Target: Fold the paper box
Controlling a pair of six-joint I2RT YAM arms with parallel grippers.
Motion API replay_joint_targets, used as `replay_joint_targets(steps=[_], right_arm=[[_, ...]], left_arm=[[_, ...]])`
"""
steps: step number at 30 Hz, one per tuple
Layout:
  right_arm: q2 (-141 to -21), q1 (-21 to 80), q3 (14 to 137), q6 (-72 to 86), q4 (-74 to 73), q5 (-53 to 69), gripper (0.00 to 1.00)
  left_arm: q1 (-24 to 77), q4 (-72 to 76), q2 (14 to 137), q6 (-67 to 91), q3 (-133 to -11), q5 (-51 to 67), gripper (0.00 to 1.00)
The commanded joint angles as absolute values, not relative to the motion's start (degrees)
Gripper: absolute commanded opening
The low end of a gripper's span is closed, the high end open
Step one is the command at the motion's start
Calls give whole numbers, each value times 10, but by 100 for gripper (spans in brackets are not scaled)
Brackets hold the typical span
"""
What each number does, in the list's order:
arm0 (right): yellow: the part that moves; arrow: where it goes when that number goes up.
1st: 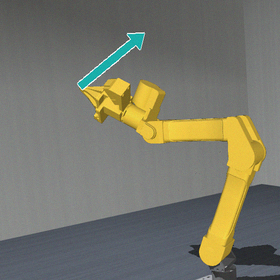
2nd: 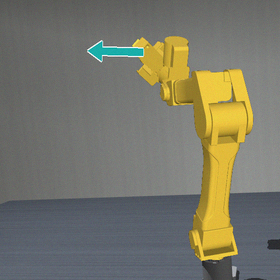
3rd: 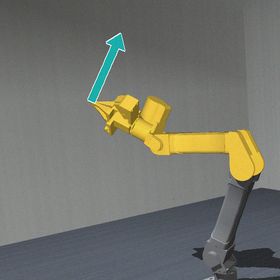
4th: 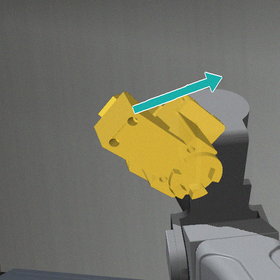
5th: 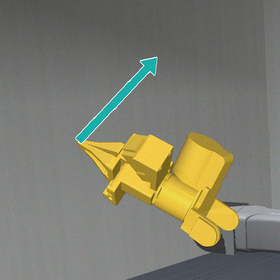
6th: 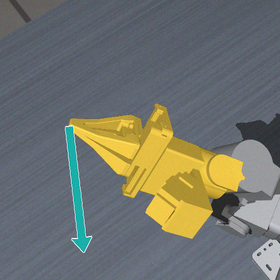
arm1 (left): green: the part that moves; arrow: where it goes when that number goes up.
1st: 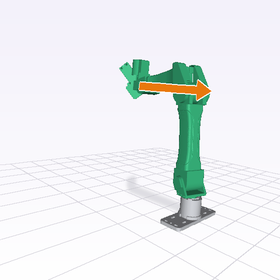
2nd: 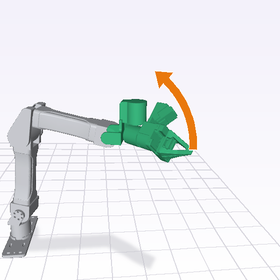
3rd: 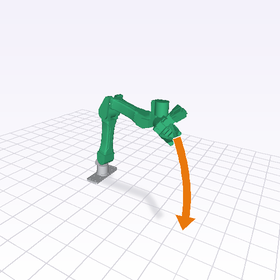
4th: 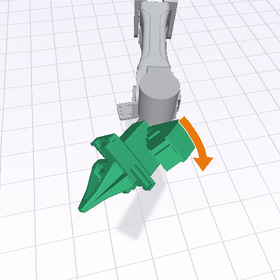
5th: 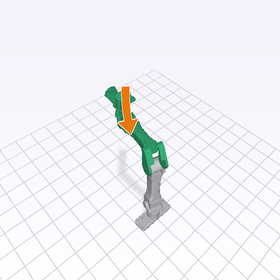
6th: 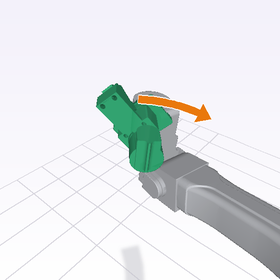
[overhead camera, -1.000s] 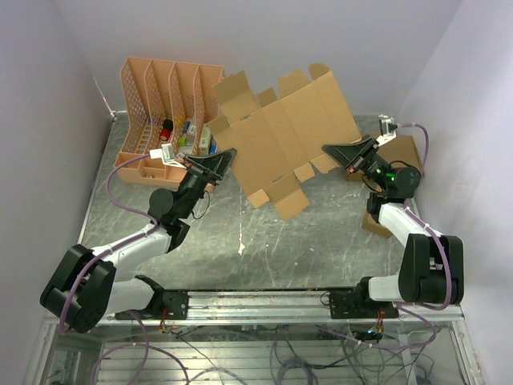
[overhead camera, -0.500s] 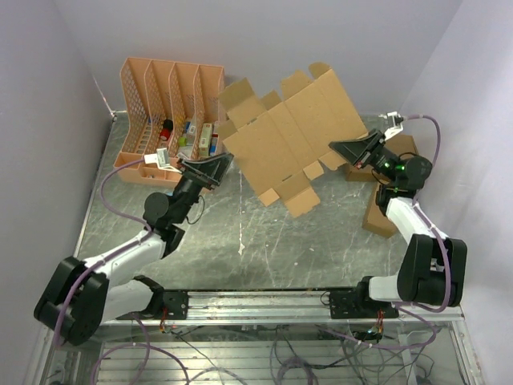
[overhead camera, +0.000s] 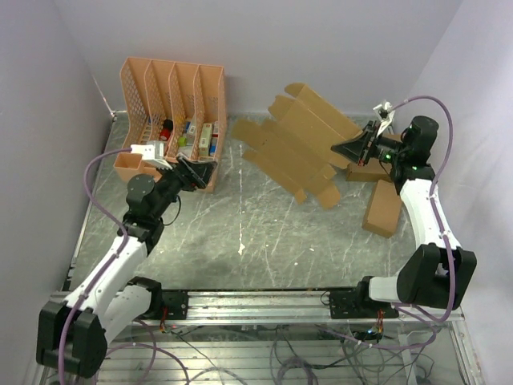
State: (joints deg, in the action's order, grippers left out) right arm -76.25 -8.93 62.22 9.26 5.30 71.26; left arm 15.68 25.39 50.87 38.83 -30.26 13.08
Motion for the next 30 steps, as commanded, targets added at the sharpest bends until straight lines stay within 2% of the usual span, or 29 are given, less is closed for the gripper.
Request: replay_joint_targets(steps=[1,5,7,15,21,25,30], right_arm=[[-754,-91,656,-142,-165,740,0],[-755,-91,670,-233,-240,752,0],[-757,-91,680,-290,-289,751,0],[-766,-90,699,-421,-402,783,0],[-770,-84,700,-501,-457,776,0],[-773,-79,690,-494,-439,757,0],[-781,-73,676,-438,-384,730,0]], left_arm=[[138,342,568,315,-282,215,89],[135,599,630,260,-222,267,88],[135,667,657,243,-211,285,88],[135,677,723,250,-236,337,84],[136,815,756,248,-200,351,82],[138,819,782,263,-210,362,75],[149,812,801,263,-219,351,75]])
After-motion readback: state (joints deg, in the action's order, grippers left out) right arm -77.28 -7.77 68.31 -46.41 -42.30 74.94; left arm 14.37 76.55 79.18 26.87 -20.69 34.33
